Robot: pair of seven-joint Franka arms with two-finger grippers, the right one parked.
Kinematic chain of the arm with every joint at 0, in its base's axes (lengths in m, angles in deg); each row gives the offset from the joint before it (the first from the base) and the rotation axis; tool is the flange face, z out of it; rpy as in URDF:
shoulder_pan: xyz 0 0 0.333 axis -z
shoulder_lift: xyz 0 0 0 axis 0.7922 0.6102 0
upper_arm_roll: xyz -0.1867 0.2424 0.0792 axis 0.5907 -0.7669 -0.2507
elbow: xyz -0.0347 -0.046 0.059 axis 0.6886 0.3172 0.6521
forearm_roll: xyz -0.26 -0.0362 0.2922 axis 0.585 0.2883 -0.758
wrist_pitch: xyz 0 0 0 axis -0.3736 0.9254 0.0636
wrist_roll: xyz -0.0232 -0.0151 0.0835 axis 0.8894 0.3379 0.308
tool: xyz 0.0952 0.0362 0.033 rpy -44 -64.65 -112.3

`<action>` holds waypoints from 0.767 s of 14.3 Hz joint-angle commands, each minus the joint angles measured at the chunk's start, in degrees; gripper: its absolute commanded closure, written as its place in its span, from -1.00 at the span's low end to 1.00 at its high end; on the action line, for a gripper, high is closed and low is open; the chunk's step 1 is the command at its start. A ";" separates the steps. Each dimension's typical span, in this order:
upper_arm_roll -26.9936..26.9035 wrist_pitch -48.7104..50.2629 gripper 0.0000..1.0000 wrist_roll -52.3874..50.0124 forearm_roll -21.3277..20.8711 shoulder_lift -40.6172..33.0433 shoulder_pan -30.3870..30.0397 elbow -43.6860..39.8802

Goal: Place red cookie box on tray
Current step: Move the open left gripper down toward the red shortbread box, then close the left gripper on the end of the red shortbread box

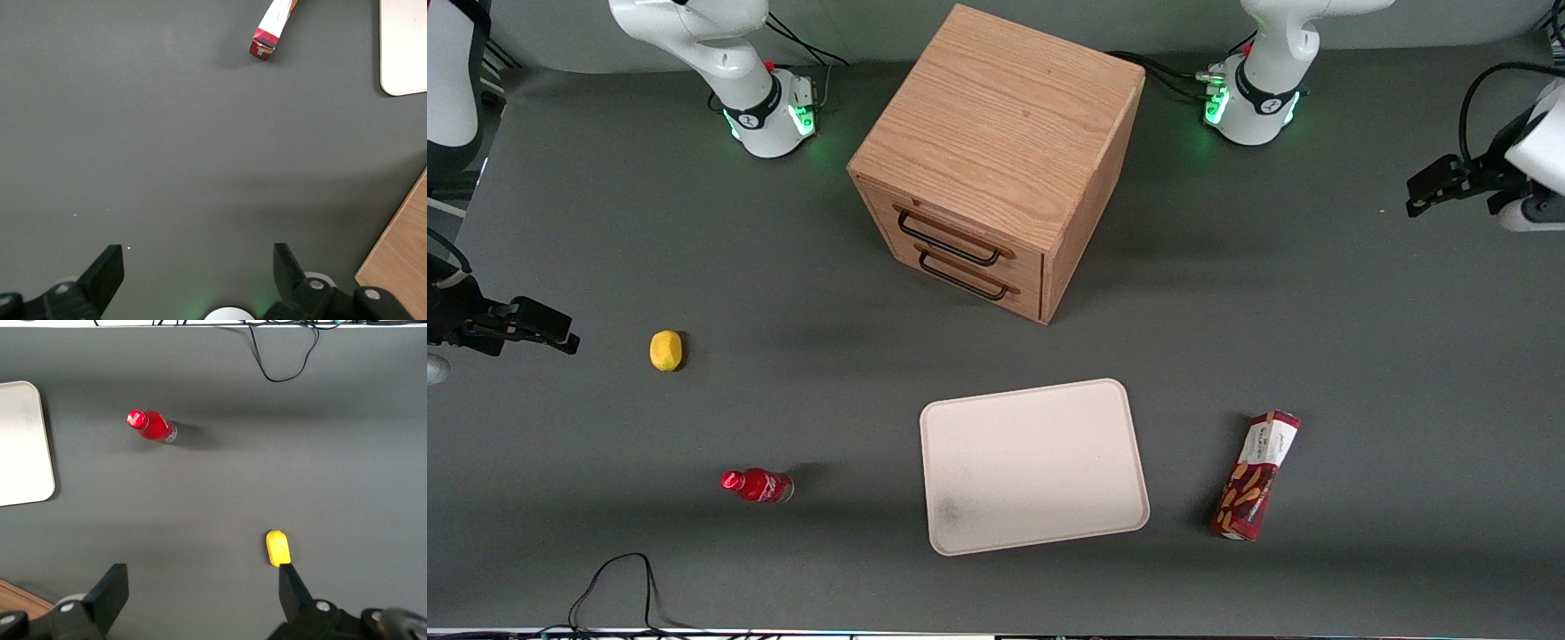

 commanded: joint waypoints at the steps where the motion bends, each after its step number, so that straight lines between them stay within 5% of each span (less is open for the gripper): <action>1: 0.08 -1.88 -1.00 5.09 -0.40 10.35 2.61 -8.62; 4: -0.09 -3.74 -0.99 18.46 0.04 22.64 4.64 -18.36; 11: -0.09 -13.38 -0.97 29.39 1.45 45.61 7.19 -36.50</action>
